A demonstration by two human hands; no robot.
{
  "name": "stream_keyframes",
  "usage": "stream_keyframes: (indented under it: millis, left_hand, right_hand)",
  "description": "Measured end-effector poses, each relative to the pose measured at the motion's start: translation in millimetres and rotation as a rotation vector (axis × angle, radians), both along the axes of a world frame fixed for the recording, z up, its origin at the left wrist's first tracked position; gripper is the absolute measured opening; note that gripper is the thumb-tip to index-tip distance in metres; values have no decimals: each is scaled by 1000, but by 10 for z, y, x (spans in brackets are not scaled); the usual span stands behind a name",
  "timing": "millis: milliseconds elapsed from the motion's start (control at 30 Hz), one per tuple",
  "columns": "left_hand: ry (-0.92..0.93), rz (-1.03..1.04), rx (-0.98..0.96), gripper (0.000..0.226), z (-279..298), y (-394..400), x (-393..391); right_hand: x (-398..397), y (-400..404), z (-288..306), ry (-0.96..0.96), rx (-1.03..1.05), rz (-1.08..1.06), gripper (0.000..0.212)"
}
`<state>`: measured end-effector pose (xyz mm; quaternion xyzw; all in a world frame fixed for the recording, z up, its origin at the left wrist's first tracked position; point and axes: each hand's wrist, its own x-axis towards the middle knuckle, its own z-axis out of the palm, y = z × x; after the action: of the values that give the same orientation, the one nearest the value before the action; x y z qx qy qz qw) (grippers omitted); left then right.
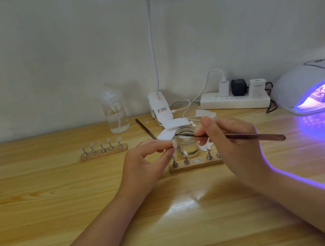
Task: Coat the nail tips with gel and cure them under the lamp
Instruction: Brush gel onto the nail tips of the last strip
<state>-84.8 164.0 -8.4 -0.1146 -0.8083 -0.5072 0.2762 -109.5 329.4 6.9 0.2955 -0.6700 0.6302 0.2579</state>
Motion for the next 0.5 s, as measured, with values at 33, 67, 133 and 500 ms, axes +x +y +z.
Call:
stream_keyframes:
  millis: [33,67,133,500]
  left_hand:
    - [-1,2,-2,19,-2,-1,-2]
    - [-2,5,-4,20,-3,0,-6]
    - [-3,8,-12,21,-8,-3,-8]
    - [4,23,-14,26,-24,-11,-25]
  right_hand:
    - [9,-3,-8,19,13,-7,22]
    - [16,-7,-11,29,26,-6,24]
    - [20,-17,-21,37,52,-15,30]
    - [27,-29,-63,9,14,9,31]
